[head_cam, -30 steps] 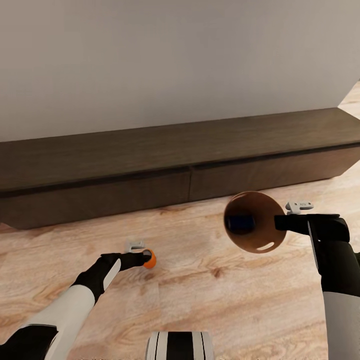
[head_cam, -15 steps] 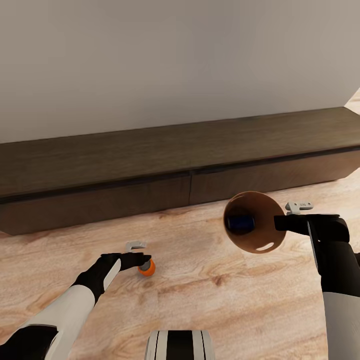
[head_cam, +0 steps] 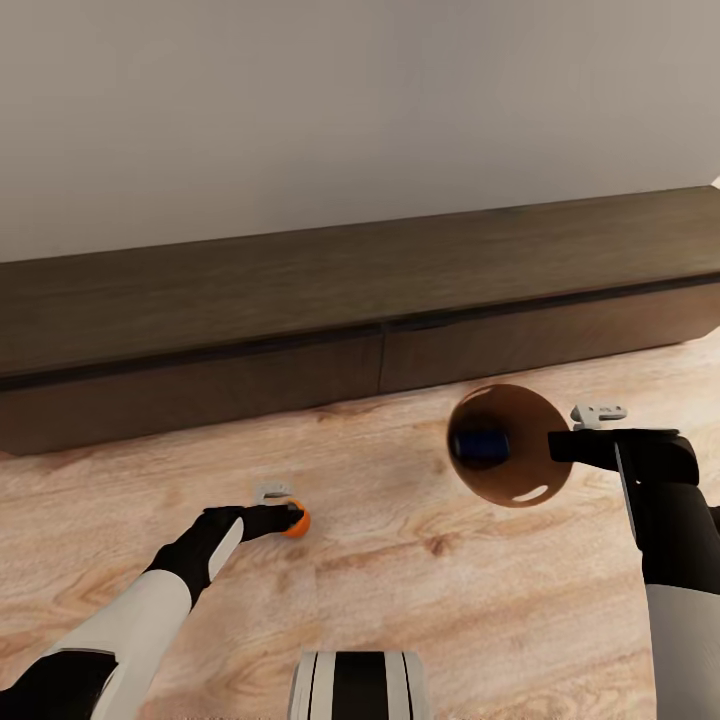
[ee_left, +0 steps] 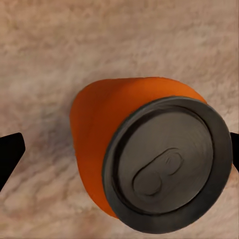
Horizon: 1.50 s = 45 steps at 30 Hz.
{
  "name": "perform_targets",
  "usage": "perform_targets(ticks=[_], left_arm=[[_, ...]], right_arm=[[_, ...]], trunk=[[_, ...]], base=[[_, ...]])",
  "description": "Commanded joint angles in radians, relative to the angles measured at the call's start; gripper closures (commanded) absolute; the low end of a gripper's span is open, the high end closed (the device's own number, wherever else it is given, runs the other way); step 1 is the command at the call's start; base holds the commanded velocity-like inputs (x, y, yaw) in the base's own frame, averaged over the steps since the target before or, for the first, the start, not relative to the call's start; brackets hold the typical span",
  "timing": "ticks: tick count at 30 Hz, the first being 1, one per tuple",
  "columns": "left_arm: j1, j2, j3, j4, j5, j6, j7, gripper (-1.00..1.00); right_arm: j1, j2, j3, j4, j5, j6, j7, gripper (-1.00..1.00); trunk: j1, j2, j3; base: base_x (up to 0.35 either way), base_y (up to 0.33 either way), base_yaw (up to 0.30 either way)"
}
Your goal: Put the three can of soda from the living room inside the tash can in the kitchen.
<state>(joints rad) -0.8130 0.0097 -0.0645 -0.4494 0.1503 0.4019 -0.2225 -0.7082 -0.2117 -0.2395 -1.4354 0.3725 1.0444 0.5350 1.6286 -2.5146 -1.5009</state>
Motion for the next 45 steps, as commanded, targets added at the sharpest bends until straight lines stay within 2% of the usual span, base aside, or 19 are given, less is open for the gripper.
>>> perform_targets(ticks=[1,16,45], left_arm=[[0.000,0.000,0.000,0.000,0.000,0.000,0.000,-1.00],[0.000,-0.002,0.000,0.000,0.000,-0.001,-0.001,-1.00],[0.002,-0.002,-0.001,-0.001,0.000,-0.003,-0.002,-1.00]], right_arm=[[0.000,0.000,0.001,0.000,-0.018,0.003,0.003,1.00],[0.003,0.000,0.003,0.000,-0.018,0.003,0.003,1.00],[0.004,-0.001,0.003,-0.014,-0.018,0.003,0.003,1.00]], trunk=[[0.000,0.000,-0.004],[0.007,-0.004,-0.062],[0.007,-0.004,-0.066]], base=[[0.000,0.000,0.000],[0.000,0.000,0.000],[0.033,0.017,0.000]])
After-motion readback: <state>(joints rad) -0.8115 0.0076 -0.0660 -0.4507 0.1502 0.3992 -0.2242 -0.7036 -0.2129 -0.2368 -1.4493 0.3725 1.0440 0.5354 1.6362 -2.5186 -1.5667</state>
